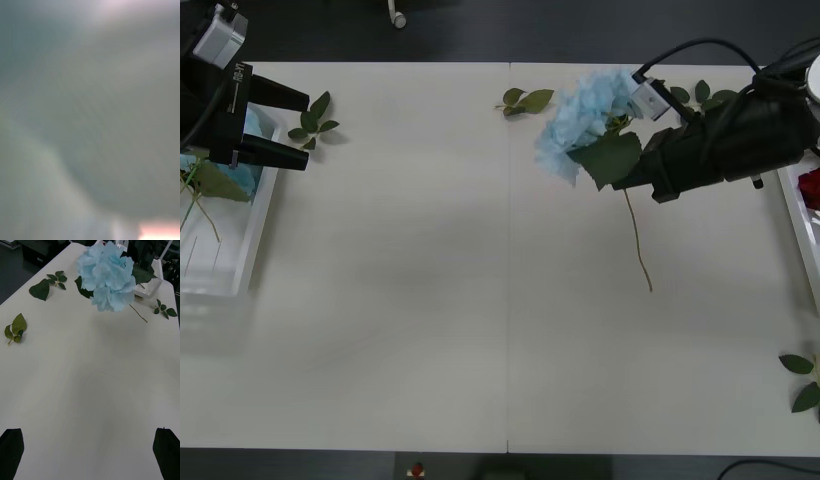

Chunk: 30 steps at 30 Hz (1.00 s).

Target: Put the red flowers into the right box and the blue flowers into the left box

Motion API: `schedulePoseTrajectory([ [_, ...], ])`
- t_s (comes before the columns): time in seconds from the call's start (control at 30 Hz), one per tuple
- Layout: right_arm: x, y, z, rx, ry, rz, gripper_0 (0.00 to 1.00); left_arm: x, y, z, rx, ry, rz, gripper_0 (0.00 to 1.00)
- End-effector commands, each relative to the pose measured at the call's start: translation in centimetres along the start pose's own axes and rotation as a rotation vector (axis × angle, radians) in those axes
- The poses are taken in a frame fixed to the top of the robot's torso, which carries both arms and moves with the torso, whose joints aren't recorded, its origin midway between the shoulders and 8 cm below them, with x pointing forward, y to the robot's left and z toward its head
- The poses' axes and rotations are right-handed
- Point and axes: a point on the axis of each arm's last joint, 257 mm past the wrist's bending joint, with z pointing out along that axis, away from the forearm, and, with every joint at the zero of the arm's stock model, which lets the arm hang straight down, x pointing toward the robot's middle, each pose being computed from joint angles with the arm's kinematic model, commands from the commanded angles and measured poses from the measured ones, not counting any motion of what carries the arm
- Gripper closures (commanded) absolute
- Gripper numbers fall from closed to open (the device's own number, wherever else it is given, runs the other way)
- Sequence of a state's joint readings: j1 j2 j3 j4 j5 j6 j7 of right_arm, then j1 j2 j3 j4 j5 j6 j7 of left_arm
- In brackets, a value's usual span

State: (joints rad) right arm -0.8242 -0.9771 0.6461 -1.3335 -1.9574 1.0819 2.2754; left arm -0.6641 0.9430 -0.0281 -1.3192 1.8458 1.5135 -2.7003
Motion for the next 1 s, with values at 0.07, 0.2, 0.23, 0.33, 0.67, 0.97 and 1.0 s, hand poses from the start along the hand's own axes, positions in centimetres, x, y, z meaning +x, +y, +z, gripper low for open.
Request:
schedulePoseTrajectory([
  [0.07, -5.1, 1.9, -1.7, -0.082, -0.161, -0.016, 1.0, 0.0, 0.3, -1.3, -0.015, 0.035, 0.025, 0.0],
  [0.2, -8.4, 3.9, -2.0, -0.166, -0.274, -0.015, 1.0, 0.0, 0.3, -1.3, -0.015, 0.035, 0.025, 0.0],
  [0.23, -9.4, 4.5, -1.9, -0.194, -0.304, -0.014, 1.0, 0.0, 0.3, -1.3, -0.015, 0.035, 0.025, 0.0],
  [0.33, -12.1, 6.3, -1.6, -0.26, -0.379, -0.031, 1.0, 0.0, 0.3, -1.3, -0.015, 0.035, 0.025, 0.0],
  [0.67, -18.5, 9.1, 0.0, -0.396, -0.599, -0.033, 1.0, -2.5, -0.4, -0.8, 0.02, -0.114, -0.023, 0.0],
  [0.97, -21.5, 9.9, 0.3, -0.433, -0.722, 0.004, 1.0, -3.6, -1.5, -0.2, 0.093, -0.137, -0.441, 0.0],
  [1.0, -21.8, 10.1, 0.2, -0.439, -0.732, 0.004, 1.0, -3.9, -1.7, 0.1, 0.107, -0.14, -0.499, 0.0],
])
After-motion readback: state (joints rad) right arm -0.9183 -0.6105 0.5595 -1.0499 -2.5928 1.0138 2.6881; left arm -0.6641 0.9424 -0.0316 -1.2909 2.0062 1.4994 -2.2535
